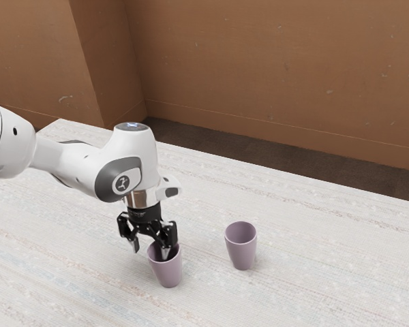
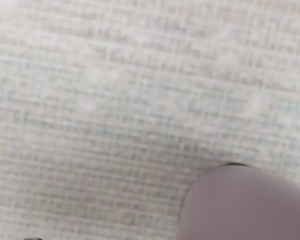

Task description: Place the left cup onto the right cup

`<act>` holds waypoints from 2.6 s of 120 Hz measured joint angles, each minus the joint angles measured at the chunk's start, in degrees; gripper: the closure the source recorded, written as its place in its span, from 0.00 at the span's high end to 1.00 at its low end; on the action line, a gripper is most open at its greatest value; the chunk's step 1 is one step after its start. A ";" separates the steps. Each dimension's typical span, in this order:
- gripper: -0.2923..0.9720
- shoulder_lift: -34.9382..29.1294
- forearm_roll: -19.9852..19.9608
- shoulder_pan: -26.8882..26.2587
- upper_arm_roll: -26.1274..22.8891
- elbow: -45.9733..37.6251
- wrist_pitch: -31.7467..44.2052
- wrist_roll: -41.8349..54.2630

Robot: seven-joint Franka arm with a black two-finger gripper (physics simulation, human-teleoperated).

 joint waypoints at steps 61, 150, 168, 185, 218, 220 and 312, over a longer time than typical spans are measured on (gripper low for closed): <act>0.19 -0.26 0.60 -0.18 0.00 0.44 0.44 -1.16; 0.15 -5.49 2.32 -0.87 0.05 4.79 0.06 -4.17; 0.15 -5.40 1.92 -0.34 -0.56 9.58 -0.77 -5.72; 0.15 -5.34 1.51 1.25 -2.24 13.80 -2.36 -8.00; 0.15 -2.90 -0.98 2.09 -4.34 22.52 -8.52 -13.21; 0.15 -2.67 -1.02 1.84 -4.43 22.82 -8.91 -13.49; 0.15 2.37 -1.04 -1.50 -9.91 25.50 -13.39 -24.33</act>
